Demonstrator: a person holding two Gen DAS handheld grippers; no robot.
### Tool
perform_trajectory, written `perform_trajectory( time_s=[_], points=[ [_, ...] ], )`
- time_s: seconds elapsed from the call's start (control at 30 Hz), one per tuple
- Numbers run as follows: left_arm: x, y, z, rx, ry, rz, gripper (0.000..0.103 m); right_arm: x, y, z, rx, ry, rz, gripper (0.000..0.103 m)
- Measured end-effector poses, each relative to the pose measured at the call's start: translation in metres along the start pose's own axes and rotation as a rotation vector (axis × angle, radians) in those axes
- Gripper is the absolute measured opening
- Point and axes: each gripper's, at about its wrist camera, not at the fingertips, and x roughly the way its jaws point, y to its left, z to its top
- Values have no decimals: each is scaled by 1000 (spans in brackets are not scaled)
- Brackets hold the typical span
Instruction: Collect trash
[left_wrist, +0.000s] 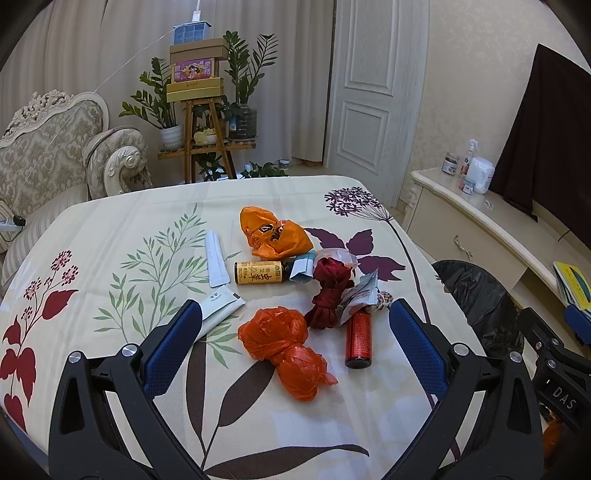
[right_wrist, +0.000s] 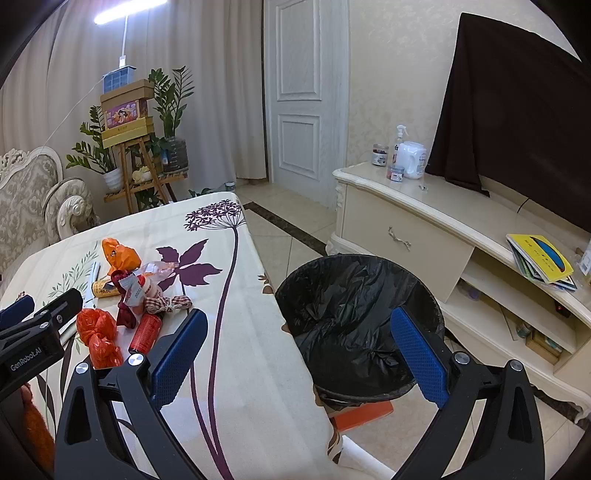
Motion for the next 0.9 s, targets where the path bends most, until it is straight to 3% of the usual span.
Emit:
perform_trajectory(
  time_s=[0.57, 0.63, 0.67, 0.77, 0.87, 0.9],
  points=[
    [5, 6, -2, -7, 9, -4, 99, 1, 9, 0, -42, 2, -2, 96],
    [8, 11, -6, -5, 17, 3, 99, 1, 11, 0, -45, 0, -12, 84],
    [9, 15, -7, -6, 22, 8, 99, 2, 11, 0, -46, 7, -14, 73],
    [13, 26, -12, -20, 52, 17, 99, 8, 11, 0, -30, 36, 11, 71],
    [16, 35, -16, -33, 121, 32, 98, 10, 13, -2, -32, 44, 16, 71],
    [18, 35, -16, -43, 177, 29, 98, 11, 15, -3, -32, 45, 17, 71]
  ],
)
